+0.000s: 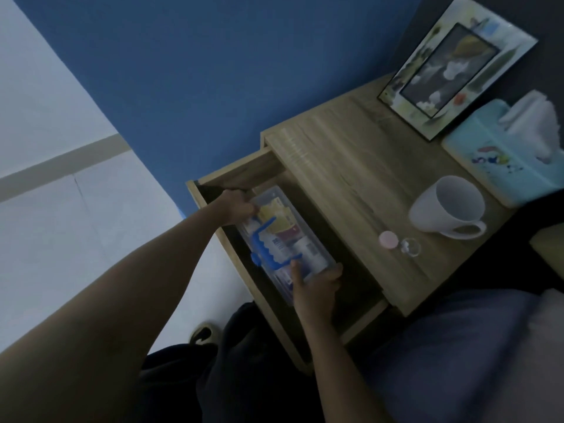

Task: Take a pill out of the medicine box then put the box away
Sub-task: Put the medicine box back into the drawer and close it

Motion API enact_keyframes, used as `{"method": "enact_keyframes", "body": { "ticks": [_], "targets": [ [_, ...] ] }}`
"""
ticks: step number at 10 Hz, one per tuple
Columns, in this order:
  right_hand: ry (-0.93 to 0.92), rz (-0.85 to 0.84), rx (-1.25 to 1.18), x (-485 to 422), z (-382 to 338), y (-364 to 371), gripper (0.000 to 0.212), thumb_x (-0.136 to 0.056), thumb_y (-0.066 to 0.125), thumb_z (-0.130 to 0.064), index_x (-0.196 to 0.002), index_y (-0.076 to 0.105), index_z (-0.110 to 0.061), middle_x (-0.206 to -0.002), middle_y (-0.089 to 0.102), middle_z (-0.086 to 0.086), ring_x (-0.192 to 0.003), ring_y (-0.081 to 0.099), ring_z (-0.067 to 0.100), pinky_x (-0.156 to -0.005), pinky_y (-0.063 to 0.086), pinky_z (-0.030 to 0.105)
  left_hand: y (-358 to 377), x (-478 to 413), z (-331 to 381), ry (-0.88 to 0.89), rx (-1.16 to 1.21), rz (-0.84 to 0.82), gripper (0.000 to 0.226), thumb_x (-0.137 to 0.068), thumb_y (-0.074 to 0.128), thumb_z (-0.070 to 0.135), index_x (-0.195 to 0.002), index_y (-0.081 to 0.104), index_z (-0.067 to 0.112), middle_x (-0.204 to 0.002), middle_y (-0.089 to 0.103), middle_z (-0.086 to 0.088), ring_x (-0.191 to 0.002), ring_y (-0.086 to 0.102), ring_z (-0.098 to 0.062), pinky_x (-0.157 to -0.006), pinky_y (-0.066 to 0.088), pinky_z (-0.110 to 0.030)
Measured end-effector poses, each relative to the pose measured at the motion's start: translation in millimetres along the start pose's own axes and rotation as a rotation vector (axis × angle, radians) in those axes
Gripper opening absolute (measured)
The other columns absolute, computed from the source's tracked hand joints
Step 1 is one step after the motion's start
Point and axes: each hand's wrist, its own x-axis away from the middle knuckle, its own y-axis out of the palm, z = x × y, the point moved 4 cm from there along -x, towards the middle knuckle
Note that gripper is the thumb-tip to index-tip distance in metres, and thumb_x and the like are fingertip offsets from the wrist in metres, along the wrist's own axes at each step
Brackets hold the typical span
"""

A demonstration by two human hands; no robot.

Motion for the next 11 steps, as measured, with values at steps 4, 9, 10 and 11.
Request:
{"method": "enact_keyframes", "body": {
  "ticks": [4, 9, 10, 11],
  "targets": [
    [0.013, -0.020, 0.084, -16.3, 9.1, 21.0, 0.089, -0.074, 0.060, -0.062, -0.138, 0.007, -0.031, -0.136, 0.040, 0.017, -0.104, 0.057, 0.026, -0.065, 0.049, 0.030, 18.4, -31.7, -13.8, -0.045, -0.125, -0.043, 0.039, -0.095, 0.042, 0.018, -0.124, 0.051, -0.005, -0.129, 0.054, -0.024, -0.119, 0.051, -0.036, -0.096, 0.041, -0.038],
    [-0.642, 0.153, 0.438, -32.7, -83.6, -22.4, 0.066, -0.087, 0.042, -0.054, -0.135, 0.031, -0.010, -0.134, 0.042, 0.017, -0.115, 0.047, 0.027, -0.091, 0.044, 0.038, 3.6, 9.6, -73.6, -0.098, 0.392, 0.643, 0.051, -0.096, 0.039, 0.027, -0.141, 0.027, 0.004, -0.148, 0.035, -0.019, -0.134, 0.036, -0.035, -0.111, 0.033, -0.046],
    [-0.662, 0.039, 0.502, -64.8, -89.9, -28.4, 0.078, -0.088, 0.036, -0.059, -0.144, 0.016, -0.008, -0.152, 0.022, 0.019, -0.140, 0.022, 0.031, -0.112, 0.025, 0.045, 10.4, 7.8, -71.5, -0.145, 0.504, 0.484, 0.049, -0.097, 0.033, 0.036, -0.136, 0.034, 0.006, -0.136, 0.048, -0.019, -0.119, 0.050, -0.037, -0.101, 0.044, -0.050],
    [-0.663, -0.153, 0.611, -97.4, -76.0, -28.2, 0.091, -0.084, 0.022, -0.071, -0.146, -0.006, -0.010, -0.158, -0.006, 0.014, -0.145, -0.010, 0.025, -0.115, -0.004, 0.042, 14.5, 2.3, -67.2, -0.189, 0.741, 0.411, 0.055, -0.096, 0.032, 0.045, -0.138, 0.037, 0.011, -0.133, 0.051, -0.014, -0.118, 0.051, -0.034, -0.098, 0.046, -0.045]
  ]
}}
